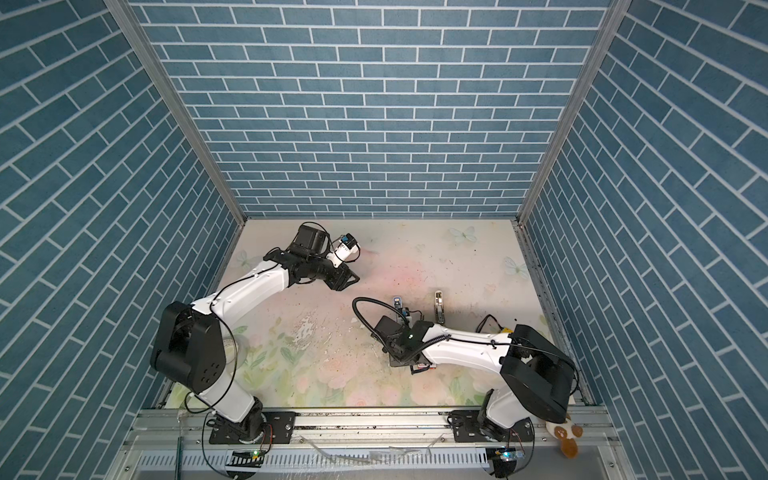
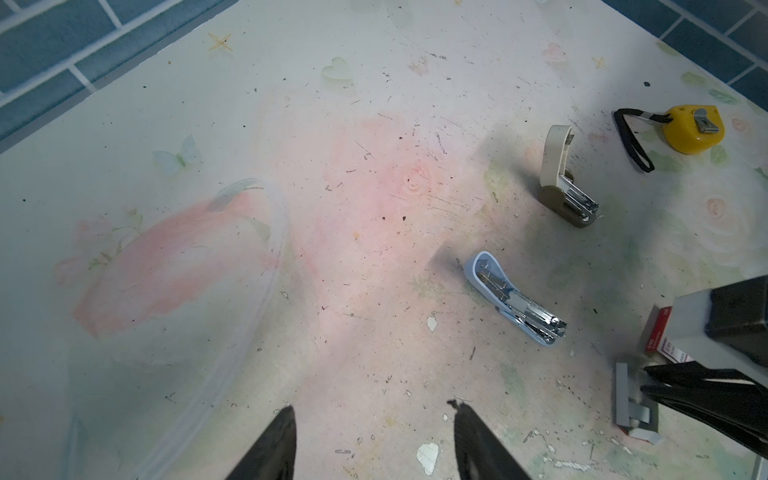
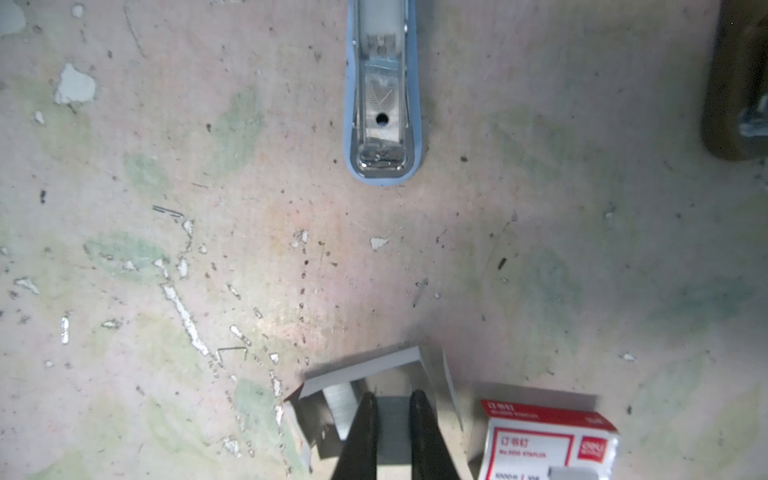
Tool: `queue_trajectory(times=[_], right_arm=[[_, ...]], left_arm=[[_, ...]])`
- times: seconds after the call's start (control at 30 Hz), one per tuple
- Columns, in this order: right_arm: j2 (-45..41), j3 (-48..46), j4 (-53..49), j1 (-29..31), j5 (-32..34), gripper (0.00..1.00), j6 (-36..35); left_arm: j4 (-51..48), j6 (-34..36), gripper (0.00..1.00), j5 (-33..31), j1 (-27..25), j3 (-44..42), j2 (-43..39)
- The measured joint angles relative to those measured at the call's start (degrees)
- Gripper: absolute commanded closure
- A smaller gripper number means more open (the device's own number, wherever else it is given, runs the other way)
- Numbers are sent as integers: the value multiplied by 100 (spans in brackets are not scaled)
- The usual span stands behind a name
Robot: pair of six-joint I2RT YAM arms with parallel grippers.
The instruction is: Load the staples into the stapler
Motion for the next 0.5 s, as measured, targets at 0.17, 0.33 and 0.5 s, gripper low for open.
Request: queue_trajectory(times=[0.17,0.33,0.5], right_arm=[[-155,39,-4,2,52,90,-76],[-140,372,13,-118,81,90,-374],[-17,791,216,-452,39,90,-778]], left_arm=[[-111,-46,38,153,59,46,0],[-190,-131,38,267,337,177,-46],[-212,-162,38,291,520,197,-223]])
